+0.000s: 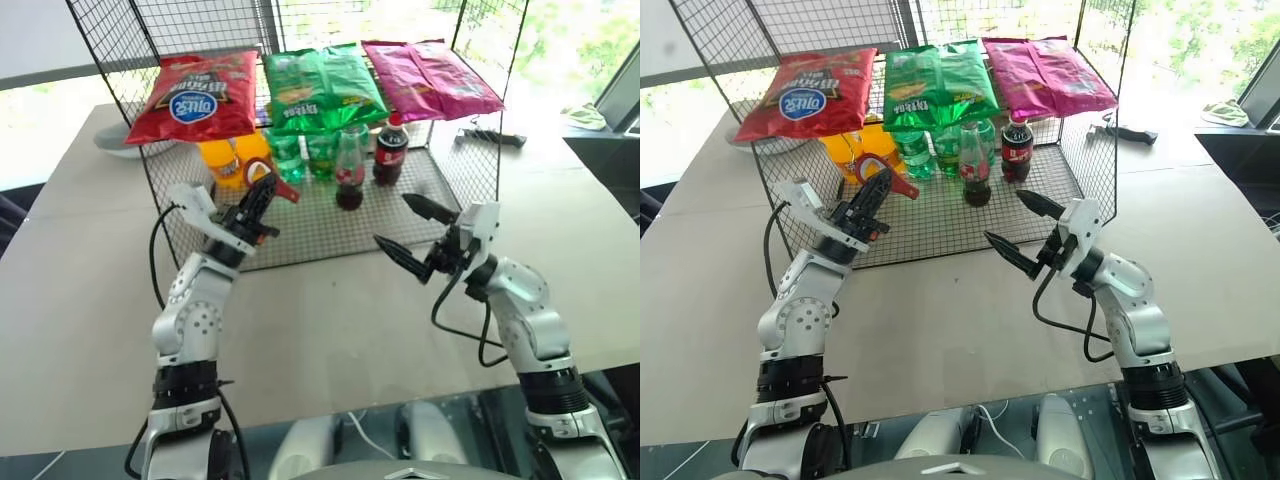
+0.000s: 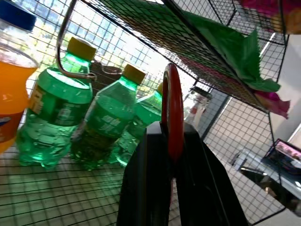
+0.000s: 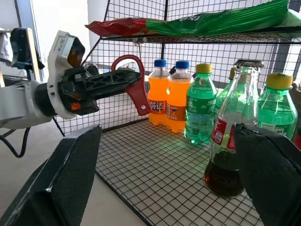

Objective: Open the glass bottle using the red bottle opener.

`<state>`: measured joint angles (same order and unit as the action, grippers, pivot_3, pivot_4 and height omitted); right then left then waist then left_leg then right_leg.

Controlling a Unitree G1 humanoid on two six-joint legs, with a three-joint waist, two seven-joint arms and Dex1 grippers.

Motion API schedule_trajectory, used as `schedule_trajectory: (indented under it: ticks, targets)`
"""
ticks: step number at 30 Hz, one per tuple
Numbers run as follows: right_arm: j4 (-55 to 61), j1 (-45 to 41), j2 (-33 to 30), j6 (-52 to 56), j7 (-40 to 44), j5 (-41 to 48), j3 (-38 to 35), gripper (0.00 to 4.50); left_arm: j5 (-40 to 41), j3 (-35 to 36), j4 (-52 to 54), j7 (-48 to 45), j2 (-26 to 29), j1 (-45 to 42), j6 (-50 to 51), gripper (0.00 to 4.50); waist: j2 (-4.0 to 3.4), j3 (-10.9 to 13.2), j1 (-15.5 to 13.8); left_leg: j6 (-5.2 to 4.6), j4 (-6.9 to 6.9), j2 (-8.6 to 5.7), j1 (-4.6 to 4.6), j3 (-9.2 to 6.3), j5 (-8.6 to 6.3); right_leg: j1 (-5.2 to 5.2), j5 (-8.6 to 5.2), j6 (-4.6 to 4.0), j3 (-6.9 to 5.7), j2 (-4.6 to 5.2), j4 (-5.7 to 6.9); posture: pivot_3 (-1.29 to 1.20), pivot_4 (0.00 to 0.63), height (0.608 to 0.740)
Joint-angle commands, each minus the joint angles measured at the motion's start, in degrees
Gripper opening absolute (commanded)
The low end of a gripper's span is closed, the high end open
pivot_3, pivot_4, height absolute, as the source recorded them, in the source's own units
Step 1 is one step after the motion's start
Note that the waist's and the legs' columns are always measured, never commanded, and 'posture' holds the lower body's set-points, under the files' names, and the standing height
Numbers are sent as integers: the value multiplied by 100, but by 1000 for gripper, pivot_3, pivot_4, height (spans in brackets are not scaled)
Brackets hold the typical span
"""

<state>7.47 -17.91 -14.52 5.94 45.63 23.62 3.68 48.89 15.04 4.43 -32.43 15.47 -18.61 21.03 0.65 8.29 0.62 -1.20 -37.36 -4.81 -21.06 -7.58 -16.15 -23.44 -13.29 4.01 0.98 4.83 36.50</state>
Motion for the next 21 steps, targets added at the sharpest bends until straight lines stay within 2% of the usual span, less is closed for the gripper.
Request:
schedule_trajectory:
  ticks: [1,6,9,12,20,21]
  targets:
    - [222,-124,-75,616,-74,-58,362,4500,609,-203,421,-556,179,99,704,27,0,0,10,0,0,0,1,0,0,0,0,0,0,0,0,0,150,740]
    - [454,-329,-284,2083,-205,126,732,4500,917,-599,522,-1169,549,119,1601,27,0,0,15,0,0,1,0,1,0,-1,-1,-1,2,-3,1,0,150,740]
    - [505,-535,-150,2938,64,850,717,4500,760,-927,457,-1548,830,79,1962,27,0,0,17,0,-1,1,1,2,0,-1,0,-1,4,-3,1,0,150,740]
    - [651,-692,-343,3647,459,1338,812,4500,600,-1094,379,-1794,962,8,2026,27,0,0,19,-1,1,3,1,1,0,-1,-1,-2,4,-5,0,0,150,740]
    - [842,-910,-505,4351,550,1778,817,4500,327,-1009,190,-1840,832,-136,1835,27,0,0,9,-4,1,2,-6,0,-2,-9,-1,-2,1,2,-8,0,150,740]
    - [855,-913,-506,4367,545,1778,839,4238,317,-996,187,-1829,810,-142,1832,2,0,0,9,-4,1,2,-6,0,-2,-9,-1,-2,1,3,-8,0,150,740]
